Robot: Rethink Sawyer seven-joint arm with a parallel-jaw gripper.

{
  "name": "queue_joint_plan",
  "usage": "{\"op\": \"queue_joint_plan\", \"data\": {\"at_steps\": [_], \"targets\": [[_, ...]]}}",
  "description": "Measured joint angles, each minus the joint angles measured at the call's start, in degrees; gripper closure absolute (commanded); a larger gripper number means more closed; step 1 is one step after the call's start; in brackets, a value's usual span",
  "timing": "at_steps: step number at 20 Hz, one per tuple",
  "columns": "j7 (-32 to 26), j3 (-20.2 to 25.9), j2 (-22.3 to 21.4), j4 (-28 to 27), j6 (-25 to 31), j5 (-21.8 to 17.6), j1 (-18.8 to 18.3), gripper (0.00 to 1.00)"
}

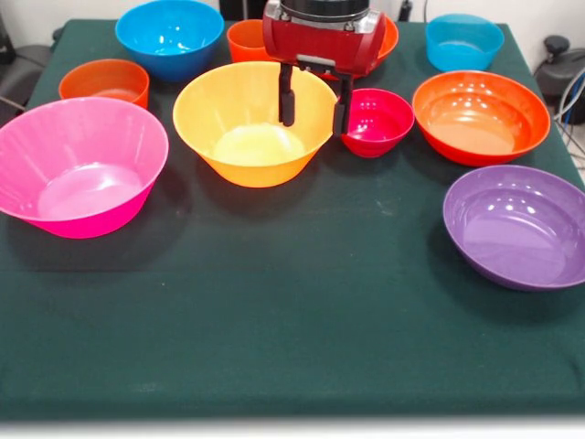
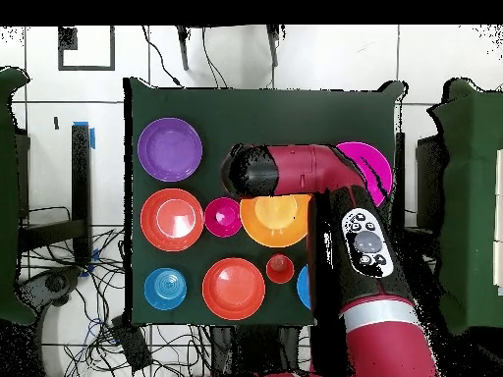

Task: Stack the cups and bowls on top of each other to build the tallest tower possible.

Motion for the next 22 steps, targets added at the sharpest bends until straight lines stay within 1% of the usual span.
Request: {"op": "queue_joint_plan", "data": {"at_steps": [6, 22], "targets": [[0.0, 0.2, 0.0, 0.0, 0.0, -0.2, -0.6, 0.0], [0.0, 0.2, 0.1, 0.0, 0.0, -0.2, -0.6, 0.0]]}}
